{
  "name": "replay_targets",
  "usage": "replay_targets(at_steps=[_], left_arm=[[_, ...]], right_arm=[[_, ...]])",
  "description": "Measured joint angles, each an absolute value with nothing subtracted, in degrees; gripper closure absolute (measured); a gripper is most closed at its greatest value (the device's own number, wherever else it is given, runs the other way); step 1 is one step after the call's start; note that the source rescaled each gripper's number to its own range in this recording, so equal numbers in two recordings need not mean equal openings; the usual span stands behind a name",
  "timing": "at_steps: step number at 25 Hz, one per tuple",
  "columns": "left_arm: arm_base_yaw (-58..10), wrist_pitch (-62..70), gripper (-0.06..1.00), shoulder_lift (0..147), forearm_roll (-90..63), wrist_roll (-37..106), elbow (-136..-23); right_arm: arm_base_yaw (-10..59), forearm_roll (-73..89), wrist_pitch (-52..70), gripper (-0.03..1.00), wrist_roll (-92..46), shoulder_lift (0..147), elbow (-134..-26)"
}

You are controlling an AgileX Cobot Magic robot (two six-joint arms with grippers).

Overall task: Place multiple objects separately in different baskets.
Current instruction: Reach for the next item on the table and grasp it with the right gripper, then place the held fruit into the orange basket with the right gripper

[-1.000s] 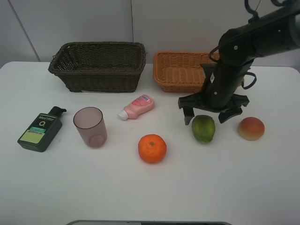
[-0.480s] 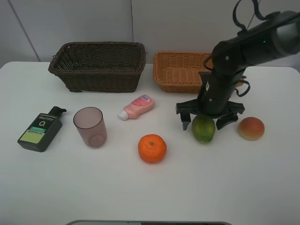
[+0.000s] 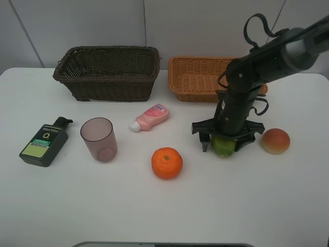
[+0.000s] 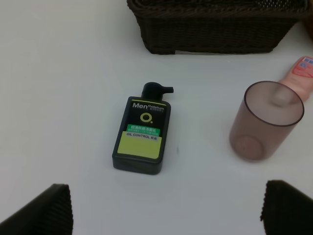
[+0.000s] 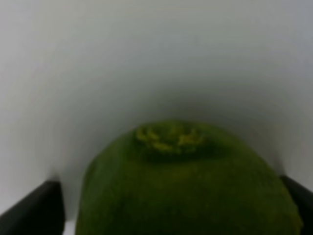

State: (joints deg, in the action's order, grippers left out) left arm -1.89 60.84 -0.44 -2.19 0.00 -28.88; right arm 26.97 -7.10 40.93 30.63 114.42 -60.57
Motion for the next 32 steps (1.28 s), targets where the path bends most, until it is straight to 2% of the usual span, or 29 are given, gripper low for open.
replay_targets(at_steps=[1, 2, 22, 26, 32], left_arm=[[-1.9, 60.8, -0.05, -0.4, -2.2, 0.0, -28.9], [-1.9, 60.8, -0.05, -0.4, -2.2, 0.0, -28.9], [-1.9, 60.8, -0.05, -0.4, -2.2, 0.0, -28.9], [-1.9, 60.8, -0.05, -0.4, -2.2, 0.0, -28.9], [-1.9, 60.8, -0.05, -0.4, -2.2, 0.0, -28.9]], right_arm=[[27.0, -7.1, 40.9, 0.90, 30.7, 114.4, -60.6], [27.0, -7.1, 40.9, 0.94, 30.7, 114.4, -60.6], [27.0, -7.1, 41.6, 0.95, 30.7, 114.4, -61.3], [27.0, -7.1, 47.1, 0.95, 28.7, 113.8, -65.3], [27.0, -7.2, 58.7, 0.95, 24.2, 112.0, -78.1]])
